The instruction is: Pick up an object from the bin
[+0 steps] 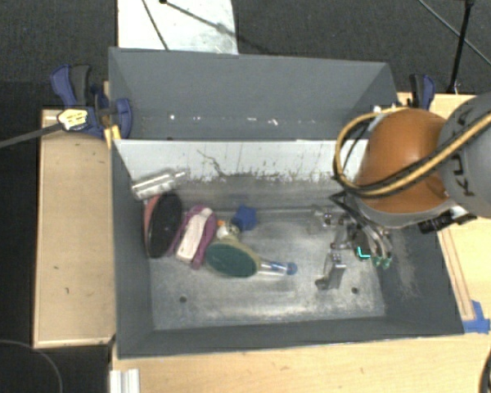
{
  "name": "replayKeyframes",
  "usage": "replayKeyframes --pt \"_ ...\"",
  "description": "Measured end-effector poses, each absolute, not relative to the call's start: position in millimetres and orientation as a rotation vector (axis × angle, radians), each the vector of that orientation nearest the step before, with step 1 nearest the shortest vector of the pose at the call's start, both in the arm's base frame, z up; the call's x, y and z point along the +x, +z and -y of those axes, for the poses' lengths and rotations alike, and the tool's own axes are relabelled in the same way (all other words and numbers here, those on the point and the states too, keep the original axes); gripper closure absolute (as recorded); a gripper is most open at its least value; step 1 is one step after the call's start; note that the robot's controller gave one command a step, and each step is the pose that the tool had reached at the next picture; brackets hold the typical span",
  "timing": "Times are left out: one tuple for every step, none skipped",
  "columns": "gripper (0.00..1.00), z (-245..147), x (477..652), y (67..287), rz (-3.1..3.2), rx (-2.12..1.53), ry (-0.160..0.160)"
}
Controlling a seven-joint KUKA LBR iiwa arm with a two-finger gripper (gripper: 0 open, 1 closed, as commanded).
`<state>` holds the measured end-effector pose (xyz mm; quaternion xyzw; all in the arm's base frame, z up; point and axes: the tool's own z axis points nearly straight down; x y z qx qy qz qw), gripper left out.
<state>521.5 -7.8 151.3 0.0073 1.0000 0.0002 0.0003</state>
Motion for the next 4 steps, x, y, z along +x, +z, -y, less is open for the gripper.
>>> replayKeyframes --pt "0.00 -38 533.0 66 -3.146 0.042 0.004" --pt "1.00 -35 534.3 70 -3.140 0.047 0.001" --pt "1.00 -30 545.4 226 -3.129 -0.004 0.001" --pt "1.00 -41 560.8 165 -3.124 0.345 0.000"
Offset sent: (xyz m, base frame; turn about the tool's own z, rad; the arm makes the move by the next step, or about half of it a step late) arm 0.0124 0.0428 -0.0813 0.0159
